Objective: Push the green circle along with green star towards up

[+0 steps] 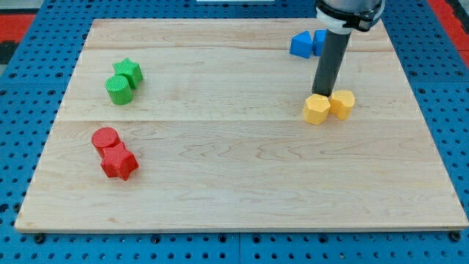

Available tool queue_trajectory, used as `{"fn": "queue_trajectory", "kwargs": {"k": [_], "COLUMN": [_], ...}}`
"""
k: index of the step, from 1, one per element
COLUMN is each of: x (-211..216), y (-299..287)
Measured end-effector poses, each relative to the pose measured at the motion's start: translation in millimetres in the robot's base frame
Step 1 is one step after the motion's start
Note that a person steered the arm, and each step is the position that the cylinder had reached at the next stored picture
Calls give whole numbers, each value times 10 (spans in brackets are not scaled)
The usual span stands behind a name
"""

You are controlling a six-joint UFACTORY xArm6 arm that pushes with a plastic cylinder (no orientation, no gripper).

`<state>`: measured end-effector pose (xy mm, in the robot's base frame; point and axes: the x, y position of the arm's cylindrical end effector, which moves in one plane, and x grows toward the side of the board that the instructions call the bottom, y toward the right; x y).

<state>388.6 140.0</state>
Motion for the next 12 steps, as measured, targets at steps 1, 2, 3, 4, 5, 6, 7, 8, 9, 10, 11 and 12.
{"fn": "queue_trajectory", "kwargs": {"k": [1, 2, 3, 4, 5, 6, 7, 8, 9, 10, 11, 12], "x": [0, 0, 0, 0, -44, -208, -215, -215, -250, -303, -376, -376], "y": [0, -18, -18, -17, -10, 144, 21, -314, -737, -183, -96, -213]}}
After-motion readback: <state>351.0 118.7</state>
